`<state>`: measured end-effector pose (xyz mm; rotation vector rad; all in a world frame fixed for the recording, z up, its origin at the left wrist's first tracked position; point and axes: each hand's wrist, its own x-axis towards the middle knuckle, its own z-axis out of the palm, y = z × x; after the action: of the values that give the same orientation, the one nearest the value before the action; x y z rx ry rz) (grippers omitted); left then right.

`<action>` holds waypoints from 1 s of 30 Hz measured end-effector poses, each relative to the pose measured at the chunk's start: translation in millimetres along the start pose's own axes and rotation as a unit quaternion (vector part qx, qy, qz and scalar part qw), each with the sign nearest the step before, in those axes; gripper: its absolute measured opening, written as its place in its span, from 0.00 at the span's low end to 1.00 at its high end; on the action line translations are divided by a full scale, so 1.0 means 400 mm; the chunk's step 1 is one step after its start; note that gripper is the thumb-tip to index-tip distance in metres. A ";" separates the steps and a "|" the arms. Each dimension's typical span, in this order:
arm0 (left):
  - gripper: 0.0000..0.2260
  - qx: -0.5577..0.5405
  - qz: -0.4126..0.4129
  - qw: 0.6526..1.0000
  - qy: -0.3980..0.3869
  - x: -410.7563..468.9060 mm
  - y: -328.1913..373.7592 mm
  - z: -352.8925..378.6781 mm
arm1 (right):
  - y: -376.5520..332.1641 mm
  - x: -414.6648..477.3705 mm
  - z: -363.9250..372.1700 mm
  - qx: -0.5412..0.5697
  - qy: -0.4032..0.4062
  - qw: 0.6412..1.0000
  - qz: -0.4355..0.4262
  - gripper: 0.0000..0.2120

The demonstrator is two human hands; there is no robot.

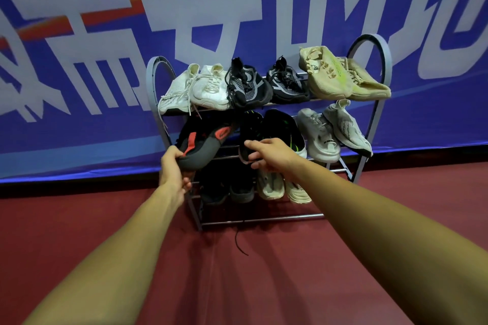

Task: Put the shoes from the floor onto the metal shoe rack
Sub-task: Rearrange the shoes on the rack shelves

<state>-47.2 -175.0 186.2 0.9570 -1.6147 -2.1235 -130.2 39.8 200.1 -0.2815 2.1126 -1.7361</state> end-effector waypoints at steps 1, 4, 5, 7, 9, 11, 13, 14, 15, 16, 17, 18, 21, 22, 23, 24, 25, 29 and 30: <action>0.09 0.006 0.006 1.000 -0.004 0.002 0.001 -0.016 | -0.003 0.001 -0.008 0.018 0.019 1.000 0.001 0.18; 0.09 0.037 0.021 0.998 -0.048 0.007 0.008 -0.055 | 0.001 0.018 -0.035 0.066 0.084 0.994 0.003 0.23; 0.09 0.044 0.023 0.996 -0.069 0.007 0.010 -0.062 | 0.003 0.019 -0.044 0.079 0.110 0.991 0.011 0.23; 0.09 0.042 0.014 0.994 -0.104 0.000 0.014 -0.068 | 0.013 0.022 -0.066 0.110 0.155 0.981 0.035 0.20; 0.12 0.006 0.004 0.992 -0.130 -0.003 0.017 -0.063 | 0.022 0.023 -0.083 0.154 0.170 0.972 0.048 0.14; 0.15 -0.022 -0.007 0.989 -0.144 -0.007 0.021 -0.050 | 0.030 0.024 -0.093 0.174 0.176 0.968 0.049 0.09; 0.15 -0.029 -0.028 0.991 -0.130 -0.002 0.015 -0.033 | 0.036 0.022 -0.095 0.159 0.190 0.967 0.055 0.08; 0.15 -0.029 -0.040 0.993 -0.105 0.002 0.010 -0.026 | 0.038 0.023 -0.095 0.168 0.194 0.965 0.057 0.07; 0.16 -0.028 -0.049 0.995 -0.080 0.006 0.005 -0.020 | 0.035 0.023 -0.094 0.193 0.195 0.960 0.058 0.06; 0.18 -0.023 -0.054 0.996 -0.062 0.013 -0.002 -0.012 | 0.030 0.026 -0.095 0.220 0.196 0.954 0.057 0.04; 0.20 -0.016 -0.057 0.996 -0.059 0.013 -0.006 -0.001 | 0.025 0.029 -0.098 0.244 0.195 0.948 0.055 0.04; 0.22 -0.008 -0.057 0.997 -0.060 0.018 -0.011 0.010 | 0.020 0.033 -0.105 0.258 0.194 0.945 0.053 0.05; 0.25 0.026 -0.045 0.996 -0.077 0.014 -0.025 0.053 | 0.014 0.036 -0.119 0.274 0.185 0.942 0.049 0.06; 0.25 0.037 -0.047 0.994 -0.089 0.009 -0.030 0.069 | 0.014 0.032 -0.120 0.278 0.176 0.943 0.057 0.05; 0.24 0.043 -0.055 0.992 -0.105 0.000 -0.032 0.087 | 0.015 0.025 -0.119 0.283 0.162 0.943 0.070 0.03; 0.24 0.047 -0.062 0.989 -0.122 -0.007 -0.033 0.107 | 0.016 0.018 -0.116 0.285 0.141 0.944 0.082 0.02; 0.23 0.045 -0.068 0.987 -0.136 -0.018 -0.031 0.128 | 0.018 0.013 -0.112 0.281 0.118 0.948 0.089 0.04; 0.18 0.013 -0.071 0.990 -0.124 -0.046 -0.025 0.213 | 0.021 0.000 -0.096 0.239 0.057 0.966 0.087 0.03; 0.19 0.008 -0.060 0.992 -0.109 -0.046 -0.029 0.229 | 0.021 -0.003 -0.092 0.235 0.041 0.967 0.088 0.04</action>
<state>-93.1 -93.4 194.4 0.8724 -1.7158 -2.3712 -143.6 74.9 197.7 0.1111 1.6461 -2.0926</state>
